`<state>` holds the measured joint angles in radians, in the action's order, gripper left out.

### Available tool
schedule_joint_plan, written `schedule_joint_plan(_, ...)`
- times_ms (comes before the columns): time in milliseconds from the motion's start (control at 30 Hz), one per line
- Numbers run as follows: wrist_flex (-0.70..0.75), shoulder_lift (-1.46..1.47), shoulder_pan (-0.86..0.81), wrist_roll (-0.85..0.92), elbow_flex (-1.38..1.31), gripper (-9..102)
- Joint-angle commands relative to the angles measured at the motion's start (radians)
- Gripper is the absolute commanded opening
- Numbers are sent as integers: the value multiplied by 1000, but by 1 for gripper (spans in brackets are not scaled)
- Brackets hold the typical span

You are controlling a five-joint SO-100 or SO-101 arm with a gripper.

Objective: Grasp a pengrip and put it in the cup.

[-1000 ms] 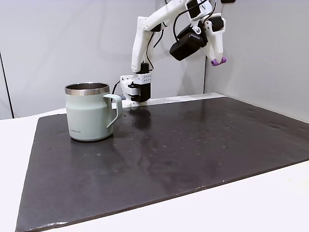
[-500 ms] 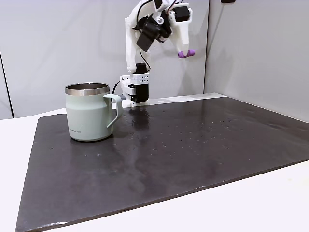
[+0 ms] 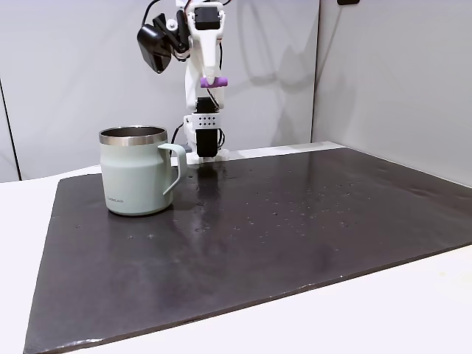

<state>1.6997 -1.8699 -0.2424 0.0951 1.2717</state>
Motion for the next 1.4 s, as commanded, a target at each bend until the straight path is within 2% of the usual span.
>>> schedule_joint_plan(0,6,0,-107,77,-41,0)
schedule_joint_plan(367,3,354,-339,204,-367,0)
schedule_joint_plan(633,3,563,-399,245,-598,0)
schedule_joint_plan(833,5,591,-400,244,-615,0)
schedule_joint_plan(867,5,591,-400,239,-615,4)
schedule_joint_plan(933,5,591,-400,221,-614,24)
schedule_joint_plan(1000,5,589,-400,202,-617,33)
schedule_joint_plan(1367,6,569,-400,195,-615,35)
